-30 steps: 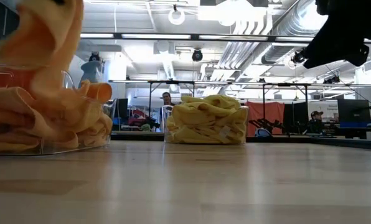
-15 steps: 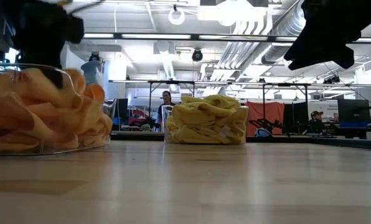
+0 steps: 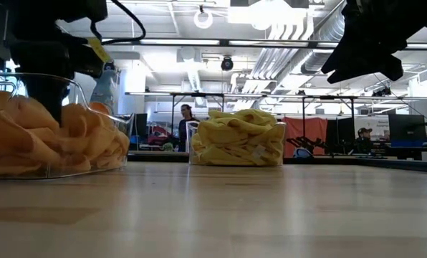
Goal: Sort microfiber towel by color & place in baskets
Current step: Put the orange microfiber towel into the bottom transparent bin, then return to Home Position
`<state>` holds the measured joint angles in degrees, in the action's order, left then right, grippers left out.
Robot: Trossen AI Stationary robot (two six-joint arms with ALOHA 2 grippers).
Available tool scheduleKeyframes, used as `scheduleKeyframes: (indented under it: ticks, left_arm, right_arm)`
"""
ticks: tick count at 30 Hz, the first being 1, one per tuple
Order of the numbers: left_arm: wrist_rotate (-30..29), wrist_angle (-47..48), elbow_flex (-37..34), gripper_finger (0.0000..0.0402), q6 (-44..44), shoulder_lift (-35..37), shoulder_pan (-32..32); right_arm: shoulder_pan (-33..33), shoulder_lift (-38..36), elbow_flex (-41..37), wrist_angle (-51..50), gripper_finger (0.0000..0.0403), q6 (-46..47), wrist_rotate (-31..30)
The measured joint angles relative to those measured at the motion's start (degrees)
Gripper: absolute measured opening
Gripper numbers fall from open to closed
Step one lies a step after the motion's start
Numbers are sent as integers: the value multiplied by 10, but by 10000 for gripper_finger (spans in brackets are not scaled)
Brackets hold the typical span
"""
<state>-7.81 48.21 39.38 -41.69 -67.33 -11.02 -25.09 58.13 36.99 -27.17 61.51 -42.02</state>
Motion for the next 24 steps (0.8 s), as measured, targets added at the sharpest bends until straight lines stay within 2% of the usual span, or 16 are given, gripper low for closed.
scheduleKeyframes:
  ticks: [6,10,15,20,24]
  left_arm:
    - [18,24,36,190,22,17,13]
    - [44,66,78,193,56,36,15]
    - [46,128,120,193,83,59,15]
    - [32,177,128,193,61,77,21]
    - [-4,173,128,192,91,101,24]
  right_arm:
    - [5,0,0,-1,128,0,2]
    - [5,0,0,0,128,0,3]
    - [5,0,0,-4,128,0,3]
    - [5,0,0,-5,128,0,3]
    - [5,0,0,-12,128,0,2]
